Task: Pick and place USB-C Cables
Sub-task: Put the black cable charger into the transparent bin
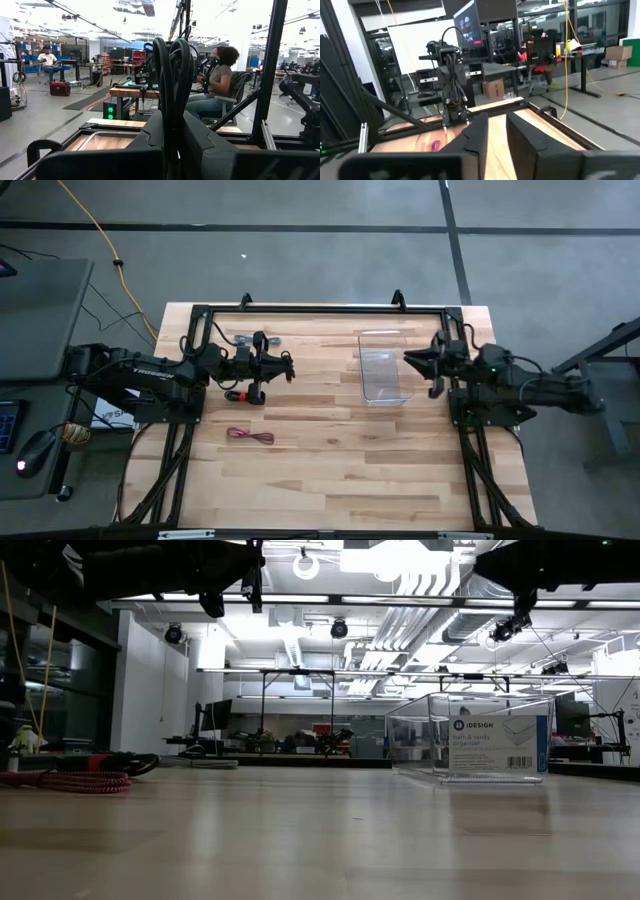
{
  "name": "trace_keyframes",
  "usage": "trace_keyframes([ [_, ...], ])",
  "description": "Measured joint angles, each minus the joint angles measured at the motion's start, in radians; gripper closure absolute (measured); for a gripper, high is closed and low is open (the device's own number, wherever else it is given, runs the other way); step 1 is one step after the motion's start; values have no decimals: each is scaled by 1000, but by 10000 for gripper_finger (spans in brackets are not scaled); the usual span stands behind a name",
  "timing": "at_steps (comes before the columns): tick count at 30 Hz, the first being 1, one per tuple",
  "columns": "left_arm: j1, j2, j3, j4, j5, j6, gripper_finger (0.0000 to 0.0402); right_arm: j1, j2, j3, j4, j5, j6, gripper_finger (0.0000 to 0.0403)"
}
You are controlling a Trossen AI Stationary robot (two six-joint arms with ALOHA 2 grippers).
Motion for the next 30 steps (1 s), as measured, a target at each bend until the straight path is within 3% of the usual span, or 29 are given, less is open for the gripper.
trace_keyframes([
  [9, 0, 0, 0, 0, -13, -17, 394, 0, 275, 0, 186, -17, 53, 208],
  [13, 0, 0, 0, 1, -61, -38, 394, 0, 407, 0, 324, -55, 51, 174],
  [18, -2, 59, 36, 3, -85, -70, 394, 0, 588, 0, 506, -60, 12, 167],
  [30, -37, 383, 223, 32, -112, -62, 394, 1, 992, 1, 949, -156, 62, 167],
])
